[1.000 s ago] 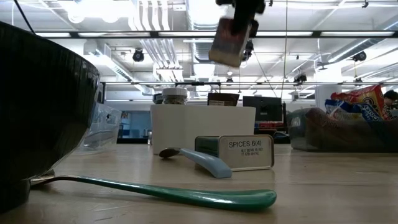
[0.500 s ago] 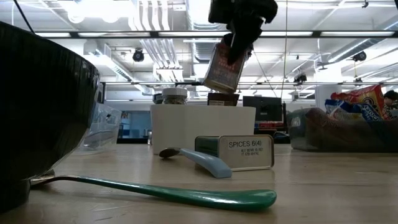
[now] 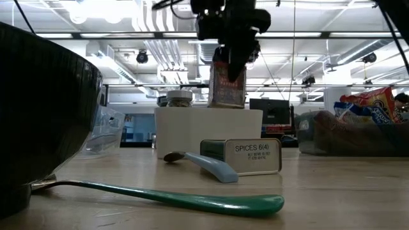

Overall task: Pick & Place Food Item
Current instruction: Put the red seasoning can into the white bin

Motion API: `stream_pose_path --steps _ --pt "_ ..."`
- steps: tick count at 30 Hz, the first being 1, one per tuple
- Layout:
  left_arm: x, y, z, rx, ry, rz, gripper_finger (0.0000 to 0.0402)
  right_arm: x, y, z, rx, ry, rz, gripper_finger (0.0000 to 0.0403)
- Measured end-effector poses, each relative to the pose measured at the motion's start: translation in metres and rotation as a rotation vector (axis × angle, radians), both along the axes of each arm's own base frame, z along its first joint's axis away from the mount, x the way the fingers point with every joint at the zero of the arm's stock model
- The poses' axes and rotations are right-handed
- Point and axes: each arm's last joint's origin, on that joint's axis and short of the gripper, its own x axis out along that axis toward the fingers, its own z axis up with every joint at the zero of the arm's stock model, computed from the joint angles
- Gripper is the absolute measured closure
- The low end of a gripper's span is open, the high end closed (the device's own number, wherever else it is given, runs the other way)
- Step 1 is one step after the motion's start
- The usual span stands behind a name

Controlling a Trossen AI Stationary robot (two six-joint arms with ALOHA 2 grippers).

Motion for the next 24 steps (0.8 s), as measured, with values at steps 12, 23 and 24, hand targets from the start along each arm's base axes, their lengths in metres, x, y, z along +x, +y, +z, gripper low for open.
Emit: stream_pose_path --steps 12,23,24 --pt "-0.001 0.000 -0.003 -0.015 0.030 0.000 0.0002 0.016 -0.001 -0.024 -0.017 0.086 0.040 0.0195" --pt "-0.001 0.000 -0.003 -0.013 0.028 -0.001 0.0002 0.012 0.002 -0.056 -0.010 0.119 0.017 0.0195" --pt "-0.001 0.000 -0.003 -0.013 0.028 -0.001 0.0002 0.012 0.003 -0.058 -0.009 0.118 0.018 0.0195"
